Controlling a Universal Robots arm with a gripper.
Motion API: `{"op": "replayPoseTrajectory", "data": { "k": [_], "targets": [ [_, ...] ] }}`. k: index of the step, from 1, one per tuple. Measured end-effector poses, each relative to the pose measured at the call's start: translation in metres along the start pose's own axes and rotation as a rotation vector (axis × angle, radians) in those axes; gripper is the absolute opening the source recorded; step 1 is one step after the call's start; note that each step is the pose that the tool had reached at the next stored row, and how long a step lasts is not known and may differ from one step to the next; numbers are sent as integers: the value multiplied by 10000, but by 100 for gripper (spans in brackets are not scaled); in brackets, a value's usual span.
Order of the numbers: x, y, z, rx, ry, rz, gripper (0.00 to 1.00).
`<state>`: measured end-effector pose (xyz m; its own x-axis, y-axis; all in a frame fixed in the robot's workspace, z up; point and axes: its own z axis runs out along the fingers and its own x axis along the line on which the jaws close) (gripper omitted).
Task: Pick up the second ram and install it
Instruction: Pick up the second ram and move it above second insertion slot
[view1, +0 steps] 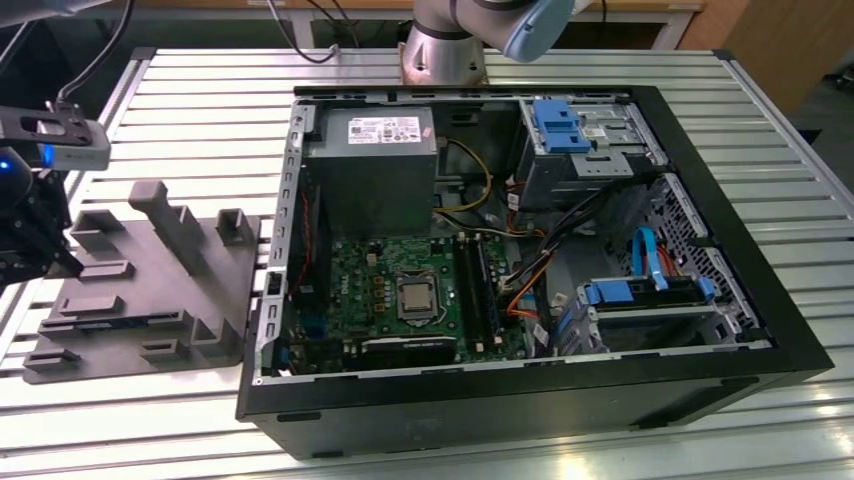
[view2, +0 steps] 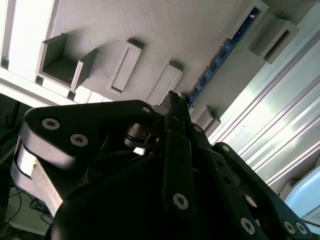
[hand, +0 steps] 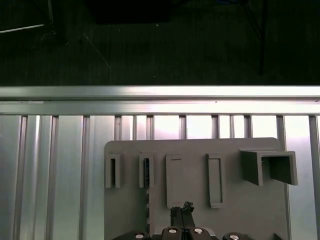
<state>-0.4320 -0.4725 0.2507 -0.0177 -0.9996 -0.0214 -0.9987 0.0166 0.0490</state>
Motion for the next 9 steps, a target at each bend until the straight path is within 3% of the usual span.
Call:
{"op": "replayPoseTrajectory", "data": {
  "k": [9],
  "targets": [
    [4, -2, 33, -2, 2, -31, 11]
  ]
}}
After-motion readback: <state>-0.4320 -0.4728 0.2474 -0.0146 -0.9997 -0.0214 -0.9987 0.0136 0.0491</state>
